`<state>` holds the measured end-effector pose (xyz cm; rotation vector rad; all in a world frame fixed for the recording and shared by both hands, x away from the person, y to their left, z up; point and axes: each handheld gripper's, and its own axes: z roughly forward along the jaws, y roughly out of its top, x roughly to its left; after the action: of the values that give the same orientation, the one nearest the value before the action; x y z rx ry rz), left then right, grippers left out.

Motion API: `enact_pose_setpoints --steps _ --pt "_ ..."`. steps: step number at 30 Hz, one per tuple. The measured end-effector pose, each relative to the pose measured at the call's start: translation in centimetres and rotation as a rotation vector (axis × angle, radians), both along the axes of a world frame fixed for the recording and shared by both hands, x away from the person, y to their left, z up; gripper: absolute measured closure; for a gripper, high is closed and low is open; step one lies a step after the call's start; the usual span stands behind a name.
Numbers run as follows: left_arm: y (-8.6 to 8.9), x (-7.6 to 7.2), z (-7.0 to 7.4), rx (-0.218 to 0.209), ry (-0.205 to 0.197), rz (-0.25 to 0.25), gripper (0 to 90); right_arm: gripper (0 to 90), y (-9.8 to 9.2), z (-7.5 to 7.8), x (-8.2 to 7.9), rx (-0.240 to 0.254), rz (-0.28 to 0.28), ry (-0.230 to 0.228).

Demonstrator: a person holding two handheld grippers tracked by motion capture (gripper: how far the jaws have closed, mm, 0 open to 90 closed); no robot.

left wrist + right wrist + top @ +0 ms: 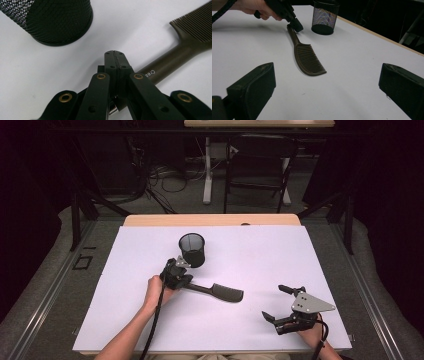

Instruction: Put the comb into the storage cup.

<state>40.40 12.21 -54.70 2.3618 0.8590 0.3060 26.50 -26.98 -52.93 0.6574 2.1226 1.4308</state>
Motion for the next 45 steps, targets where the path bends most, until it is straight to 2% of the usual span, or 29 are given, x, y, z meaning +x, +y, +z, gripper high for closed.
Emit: enact_pose_setpoints --steps 6,13,23,33,45 --pt "0.1 -0.5 0.0 -0.005 0.016 -0.009 90.0 0.6 0.0 0.0 0.0 0.001 -0.001 0.002" --pt "0.1 -1.0 -0.1 0.007 0.038 -0.028 90.0 0.6 0.0 0.0 0.0 0.002 0.003 -0.001" --pt "0.3 -1.5 0.0 0.005 0.055 -0.024 90.0 0.6 0.0 0.0 0.0 0.002 0.004 0.000" --pt "0.5 -1.7 0.1 -0.008 0.084 -0.039 90.0 0.6 0.1 0.0 0.0 -0.005 0.006 0.000" --pt "0.4 -1.9 0.3 -0.003 0.108 -0.059 90.0 0.6 0.1 0.0 0.0 -0.002 0.007 -0.003"
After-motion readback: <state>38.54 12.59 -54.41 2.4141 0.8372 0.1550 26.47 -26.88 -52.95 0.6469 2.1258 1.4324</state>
